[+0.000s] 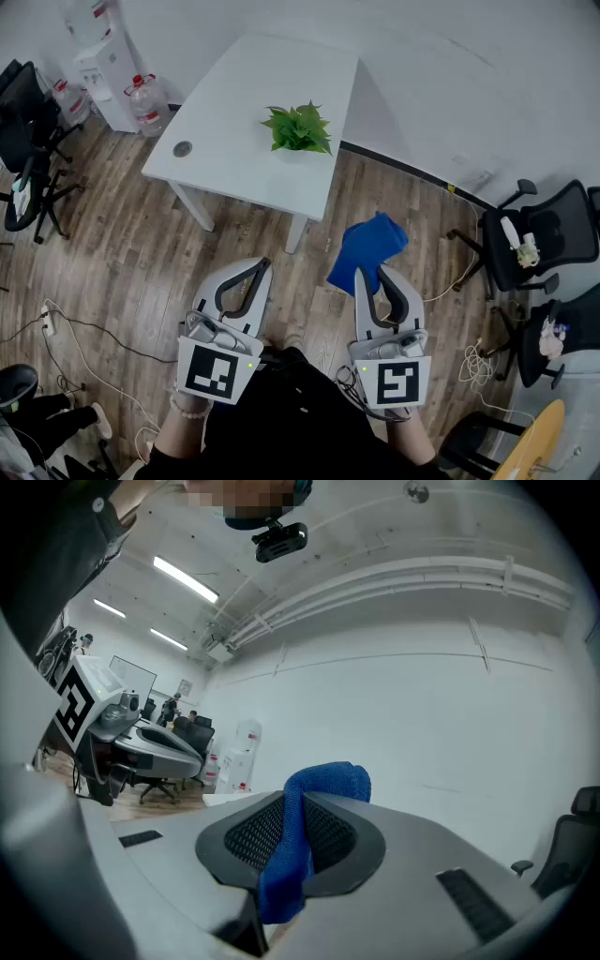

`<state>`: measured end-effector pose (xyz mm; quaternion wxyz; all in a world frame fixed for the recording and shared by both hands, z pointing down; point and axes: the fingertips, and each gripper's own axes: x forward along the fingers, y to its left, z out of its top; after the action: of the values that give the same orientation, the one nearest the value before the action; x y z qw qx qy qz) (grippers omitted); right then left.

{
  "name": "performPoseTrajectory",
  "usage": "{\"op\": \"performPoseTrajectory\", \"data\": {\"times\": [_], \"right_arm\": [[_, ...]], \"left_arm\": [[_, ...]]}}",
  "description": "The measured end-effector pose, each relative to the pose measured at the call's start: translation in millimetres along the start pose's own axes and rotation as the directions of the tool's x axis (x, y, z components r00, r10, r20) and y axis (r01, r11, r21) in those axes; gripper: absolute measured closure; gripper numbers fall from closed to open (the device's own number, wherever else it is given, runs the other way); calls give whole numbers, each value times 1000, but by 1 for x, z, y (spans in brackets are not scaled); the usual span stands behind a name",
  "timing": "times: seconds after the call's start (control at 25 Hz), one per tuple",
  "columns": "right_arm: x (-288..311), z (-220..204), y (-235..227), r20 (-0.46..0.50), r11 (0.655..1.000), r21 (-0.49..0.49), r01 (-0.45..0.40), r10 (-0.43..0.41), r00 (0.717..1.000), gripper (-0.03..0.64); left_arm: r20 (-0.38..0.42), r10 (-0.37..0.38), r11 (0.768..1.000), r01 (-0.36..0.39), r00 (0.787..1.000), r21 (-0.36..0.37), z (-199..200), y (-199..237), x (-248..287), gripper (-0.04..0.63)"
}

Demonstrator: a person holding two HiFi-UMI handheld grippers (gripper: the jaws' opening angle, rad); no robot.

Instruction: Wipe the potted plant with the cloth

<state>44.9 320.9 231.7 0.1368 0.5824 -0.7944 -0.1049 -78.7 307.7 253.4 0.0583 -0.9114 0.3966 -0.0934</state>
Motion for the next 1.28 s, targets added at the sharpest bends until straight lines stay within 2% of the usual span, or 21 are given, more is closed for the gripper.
{"op": "performPoseTrajectory", "data": {"times": [0.68,0.88,1.08,1.28], "right_arm": [[8,-2,7,-17,1000,-8,-5,5,1000,531],[8,1,6,-29,999,29,36,-35,999,531],[8,0,15,-35,999,29,33,-32,999,531],[7,3,21,-22,997,26,73,-73,997,531]], "left_arm": [[4,12,1000,-12,1000,7,-4,11,-7,581],[9,10,1000,-10,1000,2,-6,17,-11,581],[17,9,1000,-8,1000,-2,-8,26,-16,581],[29,4,1000,-4,1000,4,-12,35,-22,581]]}}
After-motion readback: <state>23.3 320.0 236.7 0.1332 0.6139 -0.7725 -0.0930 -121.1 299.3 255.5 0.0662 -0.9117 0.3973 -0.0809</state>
